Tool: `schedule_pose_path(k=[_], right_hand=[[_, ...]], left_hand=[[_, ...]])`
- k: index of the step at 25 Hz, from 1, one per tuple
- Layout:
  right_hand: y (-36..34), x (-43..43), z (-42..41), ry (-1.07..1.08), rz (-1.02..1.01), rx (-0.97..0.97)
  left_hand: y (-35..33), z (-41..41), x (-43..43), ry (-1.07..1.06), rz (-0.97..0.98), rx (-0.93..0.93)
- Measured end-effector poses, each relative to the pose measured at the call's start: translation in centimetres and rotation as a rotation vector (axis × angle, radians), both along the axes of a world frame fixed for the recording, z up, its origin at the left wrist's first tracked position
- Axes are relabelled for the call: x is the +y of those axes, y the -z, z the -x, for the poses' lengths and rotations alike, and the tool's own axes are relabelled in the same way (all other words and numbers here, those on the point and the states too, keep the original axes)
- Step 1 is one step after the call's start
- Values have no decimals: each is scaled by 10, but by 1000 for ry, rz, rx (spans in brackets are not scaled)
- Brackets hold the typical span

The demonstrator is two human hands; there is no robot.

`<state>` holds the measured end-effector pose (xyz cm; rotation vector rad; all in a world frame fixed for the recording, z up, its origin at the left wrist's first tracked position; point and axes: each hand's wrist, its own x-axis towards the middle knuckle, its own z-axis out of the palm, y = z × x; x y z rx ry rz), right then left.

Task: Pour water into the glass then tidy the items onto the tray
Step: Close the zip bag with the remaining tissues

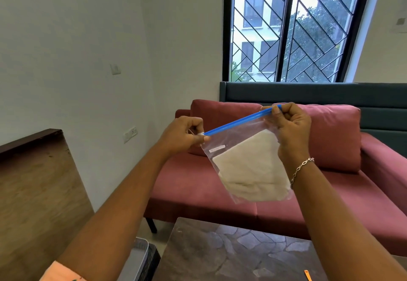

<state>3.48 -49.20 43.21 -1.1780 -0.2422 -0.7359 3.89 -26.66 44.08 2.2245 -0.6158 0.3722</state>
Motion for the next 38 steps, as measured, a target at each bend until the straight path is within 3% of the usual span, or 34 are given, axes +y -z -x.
schedule_pose_path(k=[2,5,8,14,16,19,23,29,34,38], right_hand=[[2,4,2,-59,-26,10],[1,7,4,-161,-90,15],[0,9,6,-248,-153,31],[30,10,14,-350,42,184],[43,11,15,-327,111,238],[53,12,14,-227,169,276],[55,13,11,-83,208,195],[56,9,8,-30,390,132],[57,11,6,92,663,169],[61,11,2,140,760,187]], left_hand=[[2,-1,3,6,119,11],[20,3,4,100,495,188],[49,4,1,145,596,344],[74,4,-9,-69,995,298],[77,6,-10,-139,1041,246],[80,8,-11,-273,1018,117],[79,15,-14,-292,842,-76],[77,17,0,-37,757,91],[78,14,8,-208,631,-15],[82,15,8,-299,526,-114]])
